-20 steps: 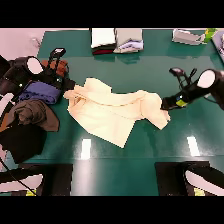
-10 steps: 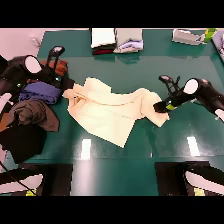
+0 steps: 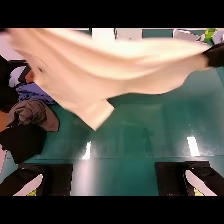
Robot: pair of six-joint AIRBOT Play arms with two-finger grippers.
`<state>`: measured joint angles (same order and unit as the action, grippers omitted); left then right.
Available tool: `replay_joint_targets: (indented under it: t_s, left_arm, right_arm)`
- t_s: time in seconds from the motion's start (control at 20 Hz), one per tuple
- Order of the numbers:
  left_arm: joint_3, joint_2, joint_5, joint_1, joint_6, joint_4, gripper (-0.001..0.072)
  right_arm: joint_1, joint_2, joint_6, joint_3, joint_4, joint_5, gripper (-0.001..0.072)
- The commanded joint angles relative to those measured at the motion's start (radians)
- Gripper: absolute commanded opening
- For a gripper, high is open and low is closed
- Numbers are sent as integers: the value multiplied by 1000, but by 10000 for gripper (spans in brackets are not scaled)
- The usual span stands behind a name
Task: Fold the shirts.
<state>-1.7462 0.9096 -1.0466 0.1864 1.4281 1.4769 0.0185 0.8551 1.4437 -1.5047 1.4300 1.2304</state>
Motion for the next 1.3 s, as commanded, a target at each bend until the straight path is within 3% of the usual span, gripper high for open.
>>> replay_joint_targets:
  t_s: [0.0,0.3,0.5,0.75,0.9,1.05,1.1,1.15,1.2,1.25]
  left_arm:
    - [-130,-119,17,0,16,6,23]
    - [-227,-115,37,0,31,4,22]
    - [-227,66,-74,0,29,8,23]
    - [-227,509,-282,0,30,8,24]
    - [-227,763,-279,0,38,7,25]
    - [-226,877,-298,0,87,8,27]
    - [-224,882,-303,-1,90,9,166]
    - [-224,877,-304,-5,91,10,415]
    - [-225,865,-312,-15,100,9,467]
    - [-225,848,-329,-27,112,9,467]
  right_arm:
    - [-66,-89,14,-166,10,76,12]
    - [-164,-7,67,-407,2,271,12]
    - [-128,145,150,-444,3,364,12]
    - [-35,377,157,-172,4,319,12]
    - [-30,505,157,-15,0,175,14]
    - [-32,599,156,32,-60,98,15]
    - [-32,615,135,30,-83,80,23]
    - [-33,624,109,22,-107,68,151]
    - [-34,628,96,4,-121,62,358]
    - [-36,625,90,-19,-119,71,391]
